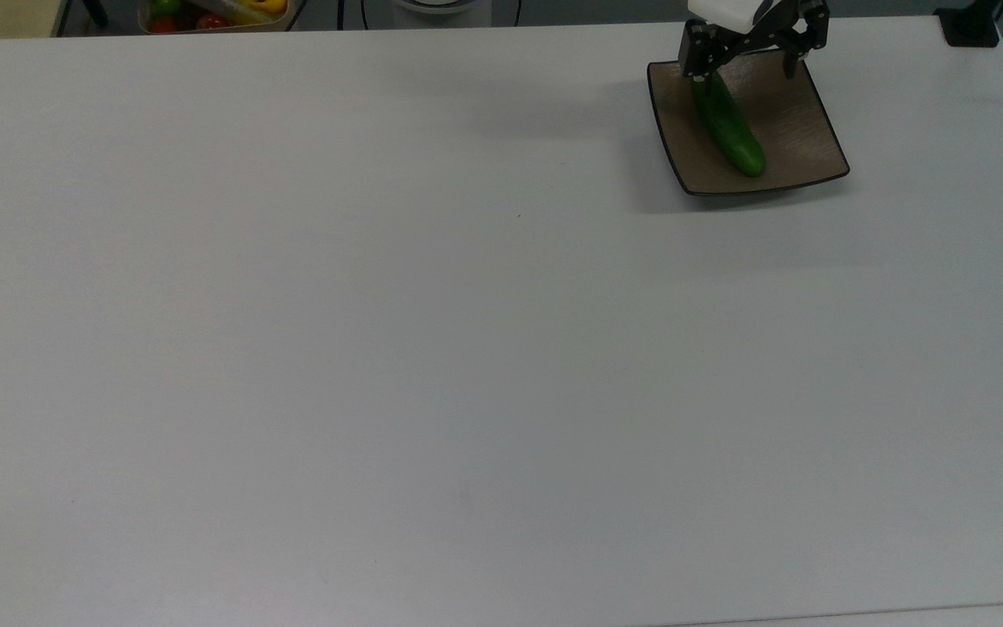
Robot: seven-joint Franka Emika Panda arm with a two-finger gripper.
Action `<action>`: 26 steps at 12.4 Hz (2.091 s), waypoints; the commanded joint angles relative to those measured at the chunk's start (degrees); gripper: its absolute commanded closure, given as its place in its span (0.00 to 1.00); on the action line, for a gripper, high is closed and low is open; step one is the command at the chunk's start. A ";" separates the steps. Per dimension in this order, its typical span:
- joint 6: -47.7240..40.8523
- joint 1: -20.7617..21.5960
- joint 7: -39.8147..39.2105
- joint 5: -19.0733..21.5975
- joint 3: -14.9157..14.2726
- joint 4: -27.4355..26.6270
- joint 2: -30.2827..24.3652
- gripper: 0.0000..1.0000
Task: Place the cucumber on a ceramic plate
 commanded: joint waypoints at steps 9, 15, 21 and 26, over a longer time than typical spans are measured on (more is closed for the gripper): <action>-21.09 -4.93 1.09 -6.20 -11.28 15.39 -4.93 0.00; -29.88 -5.80 -5.82 -8.84 -23.24 16.54 -10.64 0.00; -28.24 -12.31 -23.67 -7.61 -23.43 16.37 -10.91 0.00; -25.24 -13.72 -35.03 -7.17 -23.52 16.19 -9.07 0.00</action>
